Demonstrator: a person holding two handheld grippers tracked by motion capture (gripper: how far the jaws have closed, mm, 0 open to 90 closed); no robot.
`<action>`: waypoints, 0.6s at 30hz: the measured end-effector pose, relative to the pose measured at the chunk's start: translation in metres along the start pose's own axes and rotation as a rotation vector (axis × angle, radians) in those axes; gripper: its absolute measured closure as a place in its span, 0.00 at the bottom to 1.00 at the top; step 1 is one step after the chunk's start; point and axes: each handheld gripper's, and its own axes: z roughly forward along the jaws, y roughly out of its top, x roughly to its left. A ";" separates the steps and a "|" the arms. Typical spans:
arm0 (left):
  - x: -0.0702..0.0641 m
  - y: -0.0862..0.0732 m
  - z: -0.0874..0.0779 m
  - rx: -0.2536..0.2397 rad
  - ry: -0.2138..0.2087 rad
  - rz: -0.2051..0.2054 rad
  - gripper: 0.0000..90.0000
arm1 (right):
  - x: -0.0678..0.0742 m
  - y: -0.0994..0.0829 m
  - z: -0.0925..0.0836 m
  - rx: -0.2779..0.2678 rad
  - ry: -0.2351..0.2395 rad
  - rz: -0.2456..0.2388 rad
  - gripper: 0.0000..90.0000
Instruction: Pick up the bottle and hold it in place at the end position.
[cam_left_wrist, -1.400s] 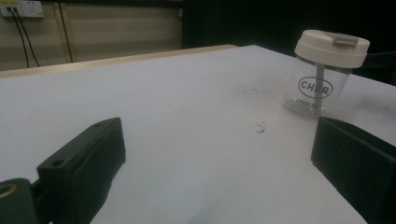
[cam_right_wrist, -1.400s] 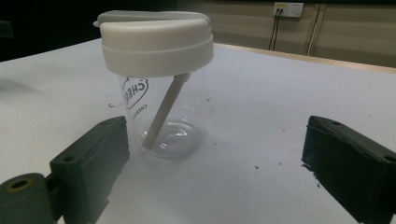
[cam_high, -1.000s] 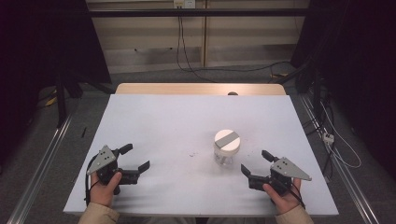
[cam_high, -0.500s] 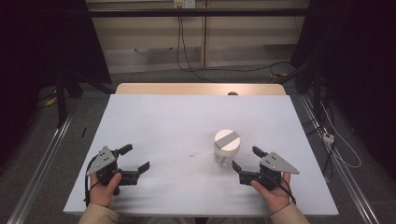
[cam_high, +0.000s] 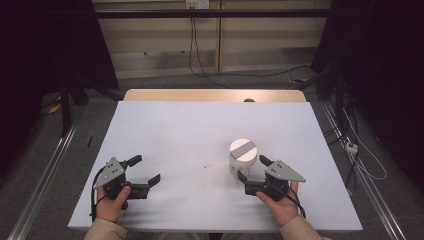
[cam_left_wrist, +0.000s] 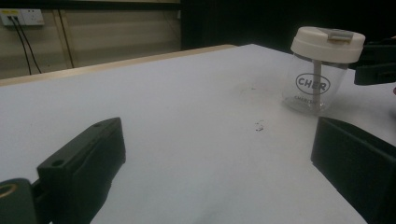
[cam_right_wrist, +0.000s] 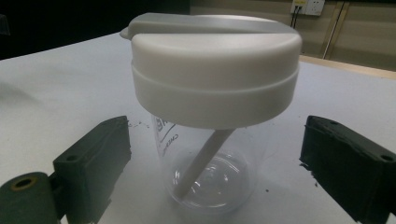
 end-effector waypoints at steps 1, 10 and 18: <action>0.000 0.000 0.000 0.000 -0.001 0.000 0.03 | 0.002 0.000 0.002 0.004 -0.002 0.003 0.09; -0.002 0.000 0.002 0.011 -0.006 0.010 0.03 | 0.007 0.002 0.010 0.000 -0.018 0.011 0.10; -0.001 -0.001 0.003 0.011 -0.007 0.010 0.03 | 0.009 0.004 0.020 0.006 -0.038 0.054 0.10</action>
